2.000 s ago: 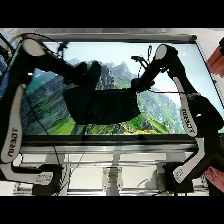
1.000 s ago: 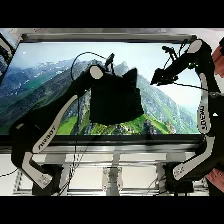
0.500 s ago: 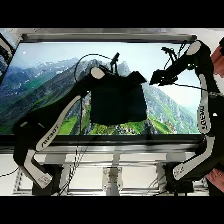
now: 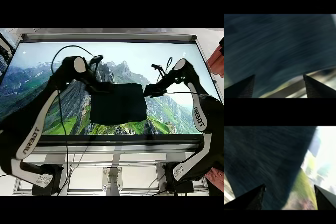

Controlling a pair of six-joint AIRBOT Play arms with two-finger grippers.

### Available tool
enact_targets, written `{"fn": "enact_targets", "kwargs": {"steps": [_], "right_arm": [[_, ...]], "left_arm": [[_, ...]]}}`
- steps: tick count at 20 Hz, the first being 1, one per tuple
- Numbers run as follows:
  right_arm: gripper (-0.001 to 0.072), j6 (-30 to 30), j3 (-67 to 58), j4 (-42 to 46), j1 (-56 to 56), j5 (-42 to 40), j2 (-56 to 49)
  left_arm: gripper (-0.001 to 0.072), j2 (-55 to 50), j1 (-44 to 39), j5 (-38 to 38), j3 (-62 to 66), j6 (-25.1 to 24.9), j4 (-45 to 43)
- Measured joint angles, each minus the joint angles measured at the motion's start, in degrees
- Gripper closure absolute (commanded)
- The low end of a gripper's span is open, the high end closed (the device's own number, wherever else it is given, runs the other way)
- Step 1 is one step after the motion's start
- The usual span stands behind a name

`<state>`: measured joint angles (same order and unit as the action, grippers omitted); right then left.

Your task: Fold the clothes and pants, and hang the long-sleeved shirts on hangers.

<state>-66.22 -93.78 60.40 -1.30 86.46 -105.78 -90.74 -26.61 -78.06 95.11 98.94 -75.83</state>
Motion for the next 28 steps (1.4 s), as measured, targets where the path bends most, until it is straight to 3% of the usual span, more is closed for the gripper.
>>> {"fn": "enact_targets", "kwargs": {"steps": [3, 4, 6, 8, 9, 13, 16, 23, 24, 26, 27, 28], "right_arm": [[0.0033, 0.8, 0.7, -0.2, 3.0, -2.1, -1.8], [0.0093, 0.9, 0.8, -0.3, 4.2, -2.8, -2.2], [0.0336, 1.0, 0.9, 0.0, 6.5, -4.0, -2.9], [0.0672, 1.0, 0.9, 0.1, 8.5, -4.7, -3.2], [0.0690, 1.0, 0.9, -0.2, 9.3, -4.7, -3.3], [0.0690, 0.4, 0.2, 1.8, 9.3, -2.8, -3.4], [0.0690, -1.7, -0.9, 9.4, 3.8, 0.2, -2.3], [0.0689, -8.7, -1.2, 17.9, -26.1, 7.0, 2.1], [0.0637, -9.7, -1.0, 18.2, -30.5, 7.2, 2.6], [0.0183, -11.4, -0.6, 18.9, -38.6, 6.9, 3.4], [0.0089, -12.0, -0.5, 19.3, -42.2, 6.7, 3.6], [0.0089, -12.5, -0.3, 19.1, -45.0, 6.7, 3.8]], "left_arm": [[0.0026, 5.2, 0.1, -5.6, -4.3, 3.4, -11.3], [0.0025, 7.1, 0.1, -6.6, -6.6, 4.5, -13.5], [0.0024, 10.5, 0.1, -7.9, -12.0, 6.5, -17.3], [0.0024, 13.8, 0.2, -8.7, -18.6, 9.3, -19.8], [0.0024, 15.1, 0.2, -8.6, -21.6, 10.7, -20.4], [0.0024, 18.5, 0.1, -8.3, -30.4, 14.7, -21.7], [0.0024, 19.2, 0.0, -8.0, -32.7, 15.7, -22.1], [0.0024, 19.6, 0.0, -8.3, -34.1, 16.4, -22.3], [0.0024, 19.7, 0.0, -8.3, -34.1, 16.4, -22.3], [0.0024, 19.7, 0.0, -8.3, -34.2, 16.5, -22.3], [0.0024, 19.7, 0.0, -8.3, -34.2, 16.5, -22.3], [0.0024, 19.7, 0.0, -8.3, -34.2, 16.5, -22.3]]}}
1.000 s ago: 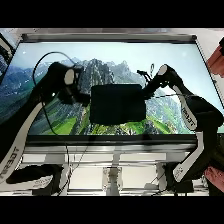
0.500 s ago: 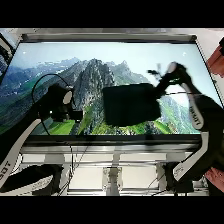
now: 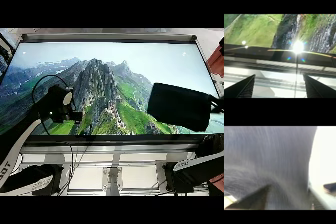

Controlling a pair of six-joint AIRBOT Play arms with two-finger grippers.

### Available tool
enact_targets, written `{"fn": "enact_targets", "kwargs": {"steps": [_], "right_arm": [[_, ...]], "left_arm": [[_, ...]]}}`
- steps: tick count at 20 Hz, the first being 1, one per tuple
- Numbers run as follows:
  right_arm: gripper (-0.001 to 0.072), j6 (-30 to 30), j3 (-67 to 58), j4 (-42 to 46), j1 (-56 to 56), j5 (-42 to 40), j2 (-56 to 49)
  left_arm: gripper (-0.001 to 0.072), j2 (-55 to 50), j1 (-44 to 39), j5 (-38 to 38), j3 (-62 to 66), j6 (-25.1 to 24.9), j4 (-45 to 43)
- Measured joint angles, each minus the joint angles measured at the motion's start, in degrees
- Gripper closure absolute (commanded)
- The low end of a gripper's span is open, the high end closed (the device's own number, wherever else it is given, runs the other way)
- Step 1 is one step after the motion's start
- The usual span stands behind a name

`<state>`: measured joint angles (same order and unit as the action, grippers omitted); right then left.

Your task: Fold the clothes and pants, and hang the long-sleeved shirts on hangers.

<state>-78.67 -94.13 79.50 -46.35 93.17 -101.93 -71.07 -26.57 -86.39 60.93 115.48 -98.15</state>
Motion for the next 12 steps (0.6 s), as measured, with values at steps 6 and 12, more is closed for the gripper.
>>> {"fn": "enact_targets", "kwargs": {"steps": [6, 12], "right_arm": [[0.0156, -1.1, 0.2, -4.9, -6.7, -1.0, 3.7], [0.0689, -0.6, 0.2, -9.4, 6.3, -1.2, 13.7]], "left_arm": [[0.0024, 0.0, 0.0, 0.0, 0.0, 0.0, 0.0], [0.0024, 0.0, 0.0, 0.0, 0.0, 0.0, 0.0]]}}
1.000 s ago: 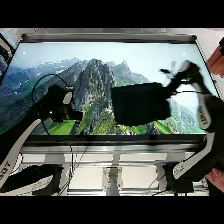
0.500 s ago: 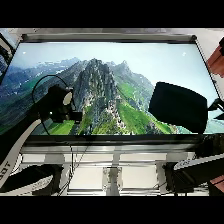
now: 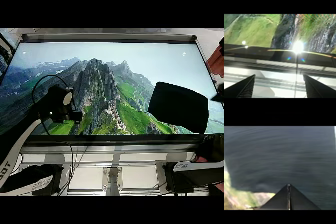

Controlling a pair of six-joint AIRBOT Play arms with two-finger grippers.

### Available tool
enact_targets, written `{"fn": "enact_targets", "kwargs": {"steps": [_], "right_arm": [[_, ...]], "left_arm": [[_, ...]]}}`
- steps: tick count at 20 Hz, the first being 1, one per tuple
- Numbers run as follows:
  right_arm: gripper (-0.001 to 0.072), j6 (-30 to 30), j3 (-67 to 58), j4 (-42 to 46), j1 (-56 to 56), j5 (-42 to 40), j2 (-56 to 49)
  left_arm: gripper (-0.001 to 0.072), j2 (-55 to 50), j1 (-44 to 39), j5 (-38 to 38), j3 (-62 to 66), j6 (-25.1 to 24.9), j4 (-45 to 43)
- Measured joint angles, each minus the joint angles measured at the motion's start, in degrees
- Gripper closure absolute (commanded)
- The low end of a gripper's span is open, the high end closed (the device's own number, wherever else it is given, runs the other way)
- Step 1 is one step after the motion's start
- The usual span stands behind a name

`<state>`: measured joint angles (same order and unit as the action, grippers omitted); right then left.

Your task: Fold the clothes and pants, and hang the long-sleeved shirts on hangers.

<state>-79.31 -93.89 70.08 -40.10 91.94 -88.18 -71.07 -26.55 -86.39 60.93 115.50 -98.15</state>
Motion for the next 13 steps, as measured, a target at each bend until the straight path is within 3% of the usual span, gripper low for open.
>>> {"fn": "enact_targets", "kwargs": {"steps": [8, 13], "right_arm": [[0.0689, 0.7, 7.7, 2.8, 33.9, -0.4, 7.1], [0.0690, 0.1, 17.7, 6.8, 46.4, -3.2, 7.6]], "left_arm": [[0.0024, 0.0, 0.0, 0.0, 0.0, 0.0, 0.0], [0.0024, 0.0, 0.0, 0.0, 0.0, 0.0, 0.0]]}}
